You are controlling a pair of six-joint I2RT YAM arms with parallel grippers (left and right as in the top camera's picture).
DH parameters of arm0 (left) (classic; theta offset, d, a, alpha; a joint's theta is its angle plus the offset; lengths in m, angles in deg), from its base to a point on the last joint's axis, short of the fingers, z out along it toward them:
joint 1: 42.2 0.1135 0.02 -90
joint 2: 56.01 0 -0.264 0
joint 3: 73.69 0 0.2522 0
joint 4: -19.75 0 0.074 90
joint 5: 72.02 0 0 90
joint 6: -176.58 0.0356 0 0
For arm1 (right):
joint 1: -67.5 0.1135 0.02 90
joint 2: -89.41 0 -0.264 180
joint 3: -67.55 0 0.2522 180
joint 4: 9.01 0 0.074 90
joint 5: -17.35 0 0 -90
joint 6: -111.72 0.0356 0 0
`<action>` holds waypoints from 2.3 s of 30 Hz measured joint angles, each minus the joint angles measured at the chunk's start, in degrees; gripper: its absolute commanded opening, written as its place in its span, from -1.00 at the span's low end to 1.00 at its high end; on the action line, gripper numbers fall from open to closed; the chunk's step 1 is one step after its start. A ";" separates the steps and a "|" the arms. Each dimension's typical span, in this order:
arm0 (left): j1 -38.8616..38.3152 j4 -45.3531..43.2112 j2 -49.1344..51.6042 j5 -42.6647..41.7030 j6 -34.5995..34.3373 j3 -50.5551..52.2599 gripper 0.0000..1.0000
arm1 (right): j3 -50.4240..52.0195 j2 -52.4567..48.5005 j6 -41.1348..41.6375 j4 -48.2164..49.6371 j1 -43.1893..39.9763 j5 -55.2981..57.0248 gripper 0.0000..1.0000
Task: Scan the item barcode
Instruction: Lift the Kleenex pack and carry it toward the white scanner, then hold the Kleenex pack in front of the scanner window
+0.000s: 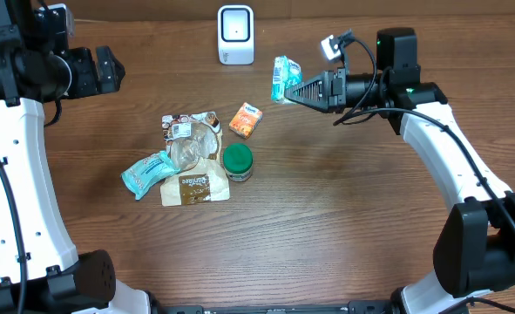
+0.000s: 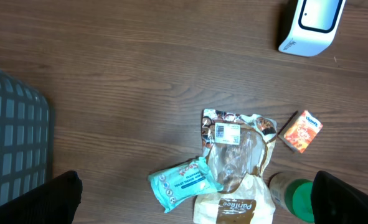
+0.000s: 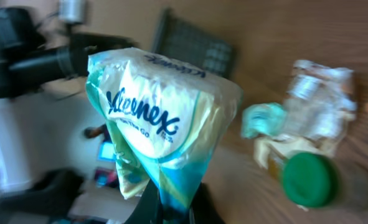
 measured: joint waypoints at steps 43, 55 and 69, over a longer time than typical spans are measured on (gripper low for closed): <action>0.00 0.00 0.00 0.04 0.00 0.00 1.00 | -10.86 -5.25 0.35 -34.01 12.15 35.23 -0.93; 0.00 0.00 0.00 0.02 0.00 0.00 0.99 | -38.10 -10.10 -20.35 -21.20 27.43 95.93 -0.92; 0.00 0.11 0.00 0.02 0.02 -0.02 1.00 | -37.29 -41.83 -74.66 33.66 25.62 110.57 -0.92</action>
